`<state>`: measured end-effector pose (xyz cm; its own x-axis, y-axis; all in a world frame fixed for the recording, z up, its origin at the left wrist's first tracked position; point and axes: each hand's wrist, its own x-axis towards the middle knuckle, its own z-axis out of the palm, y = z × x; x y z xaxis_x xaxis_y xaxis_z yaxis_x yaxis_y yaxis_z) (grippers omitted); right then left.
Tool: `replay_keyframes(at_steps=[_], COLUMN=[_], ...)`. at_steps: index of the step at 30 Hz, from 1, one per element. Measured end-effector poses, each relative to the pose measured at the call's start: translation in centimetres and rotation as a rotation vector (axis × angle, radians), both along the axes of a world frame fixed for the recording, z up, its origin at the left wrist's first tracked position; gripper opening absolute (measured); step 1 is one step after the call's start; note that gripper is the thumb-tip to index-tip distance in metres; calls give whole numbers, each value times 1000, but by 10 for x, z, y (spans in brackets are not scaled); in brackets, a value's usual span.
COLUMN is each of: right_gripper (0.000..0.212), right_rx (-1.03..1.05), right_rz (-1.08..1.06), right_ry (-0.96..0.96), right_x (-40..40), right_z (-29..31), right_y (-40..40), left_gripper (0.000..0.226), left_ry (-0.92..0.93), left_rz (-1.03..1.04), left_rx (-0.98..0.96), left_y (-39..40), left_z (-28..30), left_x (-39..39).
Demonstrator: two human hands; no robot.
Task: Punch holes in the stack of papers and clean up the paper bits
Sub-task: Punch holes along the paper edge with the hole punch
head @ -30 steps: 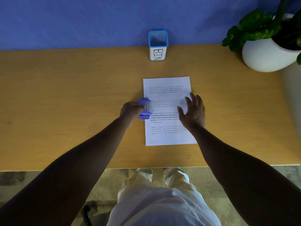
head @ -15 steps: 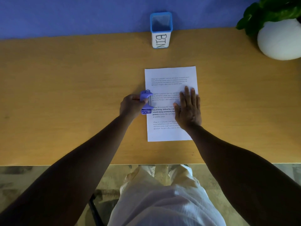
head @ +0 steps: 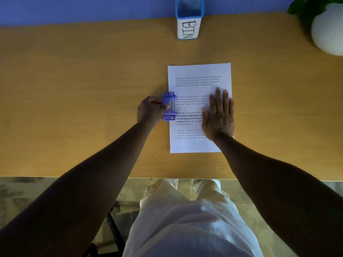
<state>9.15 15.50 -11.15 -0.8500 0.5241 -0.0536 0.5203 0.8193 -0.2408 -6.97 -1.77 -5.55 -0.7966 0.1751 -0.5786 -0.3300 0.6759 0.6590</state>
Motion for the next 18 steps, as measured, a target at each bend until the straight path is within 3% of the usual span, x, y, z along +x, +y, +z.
replay_keyframes(at_steps=[18], right_gripper=[59], right_rx=[-2], right_rz=[-4], right_ry=[4], right_x=[0], right_z=[4], right_y=[-1], left_gripper=[55], left_ry=[-17], left_rz=[-66], left_rx=[-104], left_y=[5], left_z=[2], left_x=[-14])
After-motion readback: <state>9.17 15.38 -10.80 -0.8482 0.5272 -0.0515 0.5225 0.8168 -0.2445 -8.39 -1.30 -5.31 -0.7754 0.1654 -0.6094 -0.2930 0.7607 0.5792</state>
